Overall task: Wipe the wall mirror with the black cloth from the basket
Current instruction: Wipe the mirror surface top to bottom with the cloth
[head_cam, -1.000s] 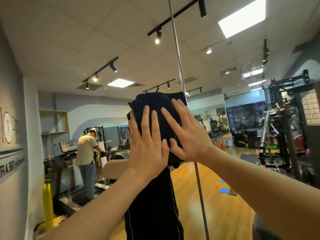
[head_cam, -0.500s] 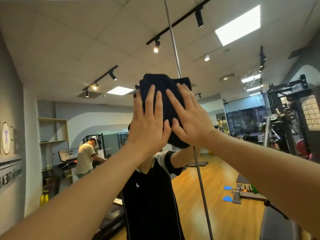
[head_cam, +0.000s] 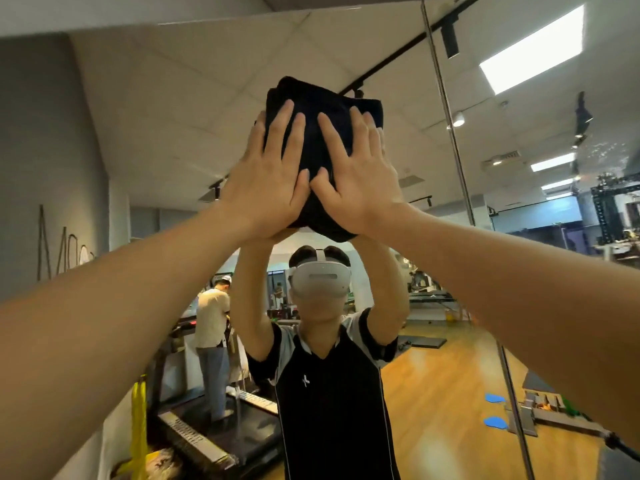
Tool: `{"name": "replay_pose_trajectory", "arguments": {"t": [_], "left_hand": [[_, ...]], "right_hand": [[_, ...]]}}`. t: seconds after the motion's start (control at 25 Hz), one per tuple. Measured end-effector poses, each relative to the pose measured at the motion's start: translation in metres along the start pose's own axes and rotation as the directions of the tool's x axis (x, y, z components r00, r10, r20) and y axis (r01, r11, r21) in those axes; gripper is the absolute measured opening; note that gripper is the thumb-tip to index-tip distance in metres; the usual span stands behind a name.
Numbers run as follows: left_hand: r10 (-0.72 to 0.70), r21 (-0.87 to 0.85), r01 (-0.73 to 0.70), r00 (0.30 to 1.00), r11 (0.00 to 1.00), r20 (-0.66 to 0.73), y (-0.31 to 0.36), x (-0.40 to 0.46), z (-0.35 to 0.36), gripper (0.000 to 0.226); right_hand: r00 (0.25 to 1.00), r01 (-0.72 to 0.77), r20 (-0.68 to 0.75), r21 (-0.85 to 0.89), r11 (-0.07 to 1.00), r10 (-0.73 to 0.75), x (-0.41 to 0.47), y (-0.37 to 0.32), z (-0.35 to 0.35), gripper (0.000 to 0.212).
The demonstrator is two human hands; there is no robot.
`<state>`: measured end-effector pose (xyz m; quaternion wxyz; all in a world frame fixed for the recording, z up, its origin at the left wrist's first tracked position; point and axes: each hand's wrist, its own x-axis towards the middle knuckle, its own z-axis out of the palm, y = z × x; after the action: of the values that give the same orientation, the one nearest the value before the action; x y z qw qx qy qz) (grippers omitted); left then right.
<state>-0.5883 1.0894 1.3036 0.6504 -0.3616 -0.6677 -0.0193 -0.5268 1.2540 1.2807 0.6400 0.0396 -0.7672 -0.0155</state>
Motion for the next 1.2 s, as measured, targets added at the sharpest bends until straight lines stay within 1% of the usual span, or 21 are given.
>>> {"name": "replay_pose_trajectory", "arguments": {"t": [0.12, 0.2, 0.32, 0.48, 0.72, 0.88, 1.0, 1.12, 1.2], "left_hand": [[-0.026, -0.004, 0.026, 1.000, 1.000, 0.017, -0.044, -0.027, -0.009, 0.077], [-0.062, -0.017, 0.062, 0.998, 0.998, 0.010, -0.059, -0.049, -0.011, 0.077], [-0.111, -0.039, 0.111, 0.994, 0.993, -0.008, -0.064, -0.079, -0.010, 0.076], [-0.168, -0.063, 0.168, 0.986, 0.984, 0.005, -0.062, -0.104, -0.007, 0.075], [-0.197, -0.136, 0.198, 0.980, 0.971, 0.023, -0.043, -0.160, -0.006, 0.075], [-0.220, -0.164, 0.228, 0.973, 0.960, 0.068, -0.021, -0.214, -0.002, 0.076], [-0.225, -0.165, 0.243, 0.967, 0.956, 0.116, -0.001, -0.253, 0.004, 0.078], [-0.189, -0.179, 0.213, 0.971, 0.960, 0.144, 0.023, -0.284, 0.008, 0.078], [-0.200, -0.182, 0.228, 0.966, 0.957, 0.161, 0.040, -0.292, 0.009, 0.078]], "right_hand": [[0.999, 0.032, -0.022, 0.005, 0.999, -0.032, 0.006, -0.047, 0.021, 0.078], [0.997, 0.063, -0.038, 0.013, 0.998, -0.063, 0.004, -0.069, 0.033, 0.080], [0.994, 0.104, -0.035, -0.006, 0.995, -0.104, -0.005, -0.085, 0.046, 0.080], [0.991, 0.131, -0.025, -0.009, 0.991, -0.131, -0.022, -0.096, 0.052, 0.077], [0.984, 0.177, -0.017, 0.041, 0.983, -0.176, -0.071, -0.108, 0.063, 0.075], [0.976, 0.218, -0.028, 0.095, 0.971, -0.216, -0.122, -0.116, 0.074, 0.074], [0.977, 0.208, 0.013, 0.132, 0.969, -0.211, -0.168, -0.117, 0.079, 0.076], [0.975, 0.203, 0.063, 0.121, 0.972, -0.212, -0.210, -0.111, 0.077, 0.077], [0.968, 0.224, 0.088, 0.110, 0.968, -0.234, -0.225, -0.103, 0.074, 0.077]]}}
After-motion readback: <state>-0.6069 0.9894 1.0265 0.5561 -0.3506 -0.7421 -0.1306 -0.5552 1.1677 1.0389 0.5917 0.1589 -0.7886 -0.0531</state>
